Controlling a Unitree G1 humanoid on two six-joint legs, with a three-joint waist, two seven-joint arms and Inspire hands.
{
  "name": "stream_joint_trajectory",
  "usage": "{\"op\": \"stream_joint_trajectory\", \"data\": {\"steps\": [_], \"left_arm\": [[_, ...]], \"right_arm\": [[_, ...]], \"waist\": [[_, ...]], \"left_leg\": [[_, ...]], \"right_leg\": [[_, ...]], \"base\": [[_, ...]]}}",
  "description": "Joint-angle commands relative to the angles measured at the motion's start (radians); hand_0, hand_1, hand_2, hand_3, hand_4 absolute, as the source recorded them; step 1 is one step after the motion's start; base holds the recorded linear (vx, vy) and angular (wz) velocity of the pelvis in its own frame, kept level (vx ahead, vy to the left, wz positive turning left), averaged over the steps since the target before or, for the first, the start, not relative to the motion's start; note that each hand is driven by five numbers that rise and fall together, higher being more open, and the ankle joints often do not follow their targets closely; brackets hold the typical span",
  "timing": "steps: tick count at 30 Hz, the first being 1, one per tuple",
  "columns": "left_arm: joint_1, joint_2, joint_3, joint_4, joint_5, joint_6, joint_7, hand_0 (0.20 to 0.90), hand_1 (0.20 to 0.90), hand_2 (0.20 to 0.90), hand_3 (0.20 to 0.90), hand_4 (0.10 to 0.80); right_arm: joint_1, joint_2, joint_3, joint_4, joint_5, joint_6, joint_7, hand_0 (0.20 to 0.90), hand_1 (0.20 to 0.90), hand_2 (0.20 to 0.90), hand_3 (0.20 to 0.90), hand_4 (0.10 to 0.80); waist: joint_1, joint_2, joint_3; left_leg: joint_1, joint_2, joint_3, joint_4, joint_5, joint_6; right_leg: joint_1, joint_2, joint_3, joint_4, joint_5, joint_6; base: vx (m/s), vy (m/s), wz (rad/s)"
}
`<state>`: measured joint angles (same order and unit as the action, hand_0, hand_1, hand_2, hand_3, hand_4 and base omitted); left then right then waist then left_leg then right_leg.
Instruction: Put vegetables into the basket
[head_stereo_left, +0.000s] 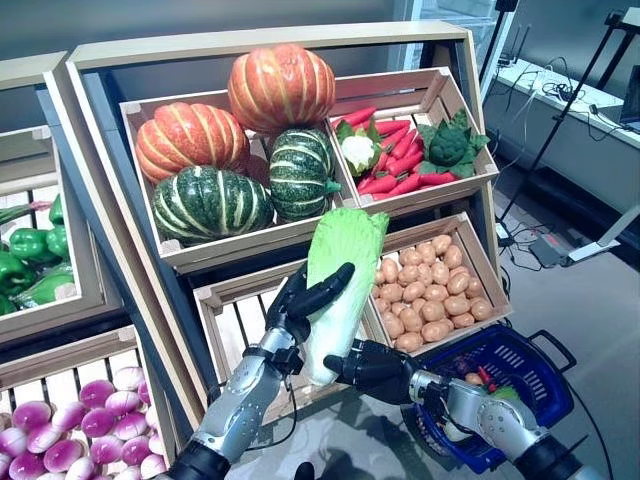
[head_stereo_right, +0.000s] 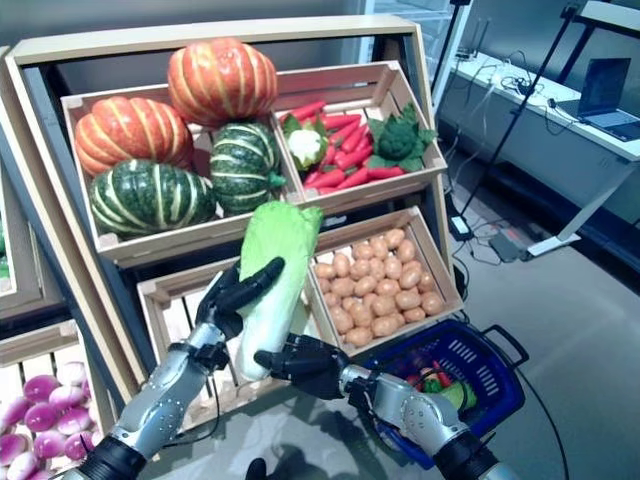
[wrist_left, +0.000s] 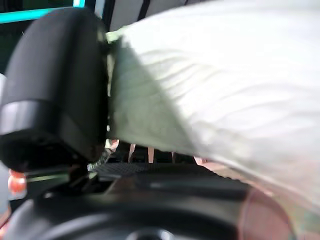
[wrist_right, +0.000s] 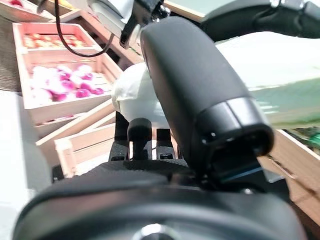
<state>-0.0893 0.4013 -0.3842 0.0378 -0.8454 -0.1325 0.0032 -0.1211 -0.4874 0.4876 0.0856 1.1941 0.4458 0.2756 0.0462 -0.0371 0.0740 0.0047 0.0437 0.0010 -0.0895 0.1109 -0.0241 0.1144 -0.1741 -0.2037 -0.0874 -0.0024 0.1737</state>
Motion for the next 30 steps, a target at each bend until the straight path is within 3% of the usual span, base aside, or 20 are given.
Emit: {"op": "stream_joint_trajectory", "data": {"steps": [1,8,18,24,26,30], "left_arm": [[-0.112,-0.022,0.041,-0.057,0.003,-0.052,-0.108,0.900,0.900,0.900,0.900,0.800],[-0.102,-0.016,0.089,-0.030,0.006,-0.060,-0.112,0.900,0.900,0.900,0.900,0.800],[-0.111,-0.020,0.105,-0.025,0.011,-0.061,-0.098,0.900,0.900,0.900,0.900,0.800],[-0.108,-0.014,0.107,-0.034,0.020,-0.064,-0.087,0.900,0.900,0.900,0.900,0.800],[-0.112,-0.012,0.104,-0.043,0.020,-0.061,-0.077,0.900,0.900,0.900,0.900,0.800],[-0.124,0.003,0.093,-0.069,0.023,-0.042,-0.057,0.900,0.900,0.900,0.900,0.800]], "right_arm": [[-0.068,0.080,-0.237,-0.127,0.207,-0.230,0.033,0.300,0.300,0.300,0.300,0.400],[-0.076,0.080,-0.359,-0.115,0.200,-0.358,-0.019,0.300,0.300,0.300,0.300,0.400],[-0.109,0.085,-0.461,-0.058,0.102,-0.469,-0.134,0.300,0.300,0.300,0.300,0.400],[-0.120,0.058,-0.516,0.017,-0.066,-0.543,-0.300,0.300,0.300,0.300,0.300,0.400],[-0.124,0.024,-0.549,0.088,-0.149,-0.561,-0.405,0.300,0.300,0.300,0.300,0.400],[-0.159,-0.027,-0.600,0.231,-0.116,-0.616,-0.577,0.300,0.300,0.300,0.300,0.400]], "waist": [[0.012,0.003,-0.043],[0.004,0.004,-0.034],[-0.004,0.002,-0.029],[-0.008,0.002,-0.021],[-0.011,0.002,-0.016],[-0.010,-0.002,-0.001]], "left_leg": [[0.055,0.015,-0.005,0.002,-0.088,0.019],[0.053,0.016,0.003,0.002,-0.094,0.020],[0.048,0.019,0.007,0.002,-0.101,0.016],[0.043,0.024,0.016,0.002,-0.100,0.012],[0.041,0.026,0.018,0.002,-0.099,0.010],[0.034,0.029,0.018,0.002,-0.098,0.008]], "right_leg": [[-0.046,-0.023,0.024,0.054,0.050,-0.050],[-0.051,-0.020,0.035,0.053,0.050,-0.049],[-0.051,-0.017,0.041,0.041,0.052,-0.048],[-0.053,-0.013,0.048,0.033,0.057,-0.048],[-0.056,-0.011,0.053,0.033,0.059,-0.048],[-0.064,-0.001,0.062,0.028,0.067,-0.051]], "base": [[0.000,0.000,0.00],[0.000,0.000,0.00],[-0.006,-0.002,-0.02],[-0.007,-0.006,-0.05],[0.000,0.000,0.00],[0.007,-0.022,-0.02]]}}
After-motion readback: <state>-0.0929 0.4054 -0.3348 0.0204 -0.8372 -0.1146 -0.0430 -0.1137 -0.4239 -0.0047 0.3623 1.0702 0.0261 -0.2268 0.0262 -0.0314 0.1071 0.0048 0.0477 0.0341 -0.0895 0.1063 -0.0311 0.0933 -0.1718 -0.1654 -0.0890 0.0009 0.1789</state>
